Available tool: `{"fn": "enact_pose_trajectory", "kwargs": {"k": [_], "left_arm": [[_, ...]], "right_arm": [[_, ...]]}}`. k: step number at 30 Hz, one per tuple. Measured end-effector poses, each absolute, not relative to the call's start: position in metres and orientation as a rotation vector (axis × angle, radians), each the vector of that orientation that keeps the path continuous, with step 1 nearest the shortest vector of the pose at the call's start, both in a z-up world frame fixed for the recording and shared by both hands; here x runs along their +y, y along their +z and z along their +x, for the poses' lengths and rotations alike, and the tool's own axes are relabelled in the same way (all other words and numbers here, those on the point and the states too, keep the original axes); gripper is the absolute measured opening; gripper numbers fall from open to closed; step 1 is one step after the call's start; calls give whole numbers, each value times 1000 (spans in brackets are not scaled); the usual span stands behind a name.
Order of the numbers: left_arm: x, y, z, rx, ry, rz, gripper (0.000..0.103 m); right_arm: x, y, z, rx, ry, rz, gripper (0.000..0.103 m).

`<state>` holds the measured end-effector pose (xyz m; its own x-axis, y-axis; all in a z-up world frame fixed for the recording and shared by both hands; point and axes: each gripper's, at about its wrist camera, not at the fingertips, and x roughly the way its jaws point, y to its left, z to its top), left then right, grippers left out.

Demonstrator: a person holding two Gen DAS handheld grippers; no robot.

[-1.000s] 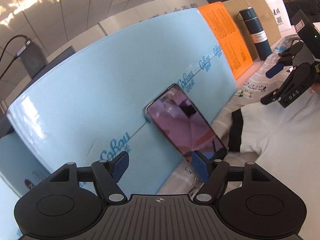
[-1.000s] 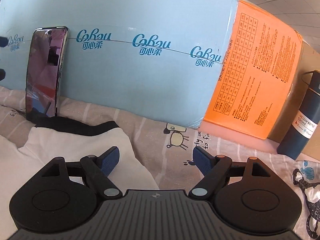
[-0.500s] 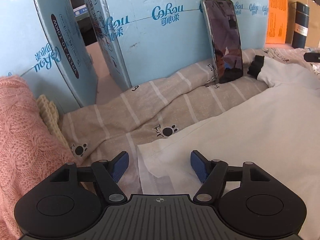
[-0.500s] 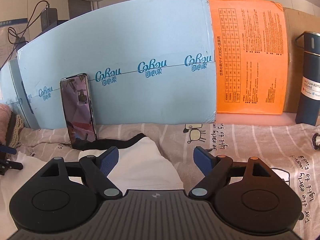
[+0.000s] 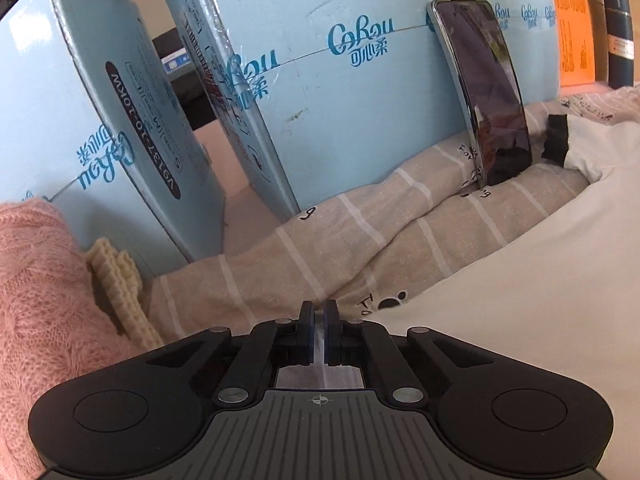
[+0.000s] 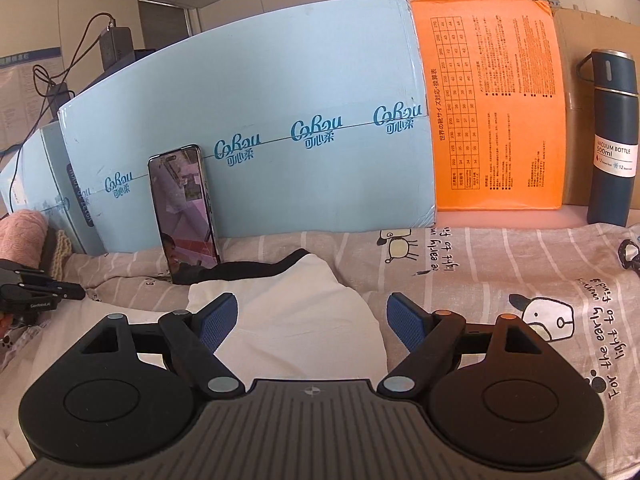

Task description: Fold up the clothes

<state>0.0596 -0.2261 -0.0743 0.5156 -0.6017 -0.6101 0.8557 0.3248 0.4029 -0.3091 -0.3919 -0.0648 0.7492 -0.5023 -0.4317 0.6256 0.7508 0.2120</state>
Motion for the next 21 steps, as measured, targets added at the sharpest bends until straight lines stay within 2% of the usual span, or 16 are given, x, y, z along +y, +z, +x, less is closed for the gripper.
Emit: {"fn": "enact_pose_trajectory", "kwargs": {"k": [1, 3, 6, 8, 11, 16, 21], "left_arm": [[-229, -76, 60, 365, -954, 786, 10], [-220, -66, 58, 345, -956, 752, 10], [-200, -47, 51, 311, -985, 684, 22], [-178, -29, 40, 286, -1042, 622, 40], [-150, -11, 18, 310, -1207, 487, 55], [-148, -12, -35, 459, -1620, 247, 57], [-182, -36, -106, 525, -1903, 309, 59]], "right_arm": [[-391, -65, -310, 366, -632, 359, 81], [-387, -64, -315, 367, -624, 347, 81], [-379, -62, -326, 358, -573, 311, 83], [-375, -60, -334, 348, -520, 299, 84], [-369, -56, -343, 332, -424, 305, 85], [-360, -58, -358, 358, -331, 350, 87], [-340, -64, -385, 401, -314, 415, 87]]}}
